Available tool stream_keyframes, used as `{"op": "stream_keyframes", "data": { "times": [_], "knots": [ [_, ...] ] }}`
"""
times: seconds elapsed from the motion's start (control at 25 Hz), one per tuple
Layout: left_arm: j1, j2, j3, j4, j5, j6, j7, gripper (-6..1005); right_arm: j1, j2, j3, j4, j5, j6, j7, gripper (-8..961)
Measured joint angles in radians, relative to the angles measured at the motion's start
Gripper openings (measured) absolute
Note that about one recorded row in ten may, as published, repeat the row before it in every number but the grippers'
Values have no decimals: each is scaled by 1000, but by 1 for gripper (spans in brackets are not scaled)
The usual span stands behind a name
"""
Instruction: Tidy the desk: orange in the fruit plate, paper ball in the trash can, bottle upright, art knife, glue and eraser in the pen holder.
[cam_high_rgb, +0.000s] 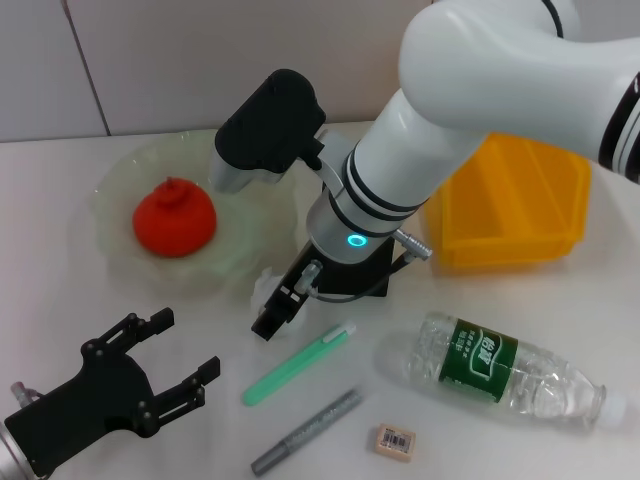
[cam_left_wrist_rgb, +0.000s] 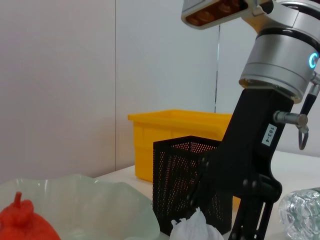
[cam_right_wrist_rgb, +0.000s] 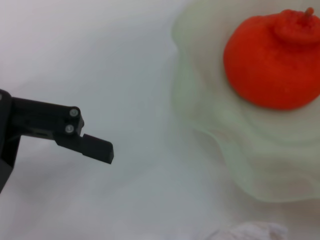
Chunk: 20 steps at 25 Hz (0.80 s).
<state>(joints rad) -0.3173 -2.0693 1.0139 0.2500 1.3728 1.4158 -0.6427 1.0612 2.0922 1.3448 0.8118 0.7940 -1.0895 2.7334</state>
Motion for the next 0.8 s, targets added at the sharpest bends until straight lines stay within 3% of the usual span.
{"op": "stream_keyframes", "data": {
  "times": [0.48,0.6,0.8],
  "knots": [
    [0,0,0,0,0,-1,0,829,38,0,-47,-64,23,23,-1,788],
    [3,0,0,0,0,-1,0,828,39,0,-47,-61,23,16,-1,624],
    [5,0,0,0,0,-2,0,828,29,-1,-40,-32,24,-12,4,511]
  ]
}}
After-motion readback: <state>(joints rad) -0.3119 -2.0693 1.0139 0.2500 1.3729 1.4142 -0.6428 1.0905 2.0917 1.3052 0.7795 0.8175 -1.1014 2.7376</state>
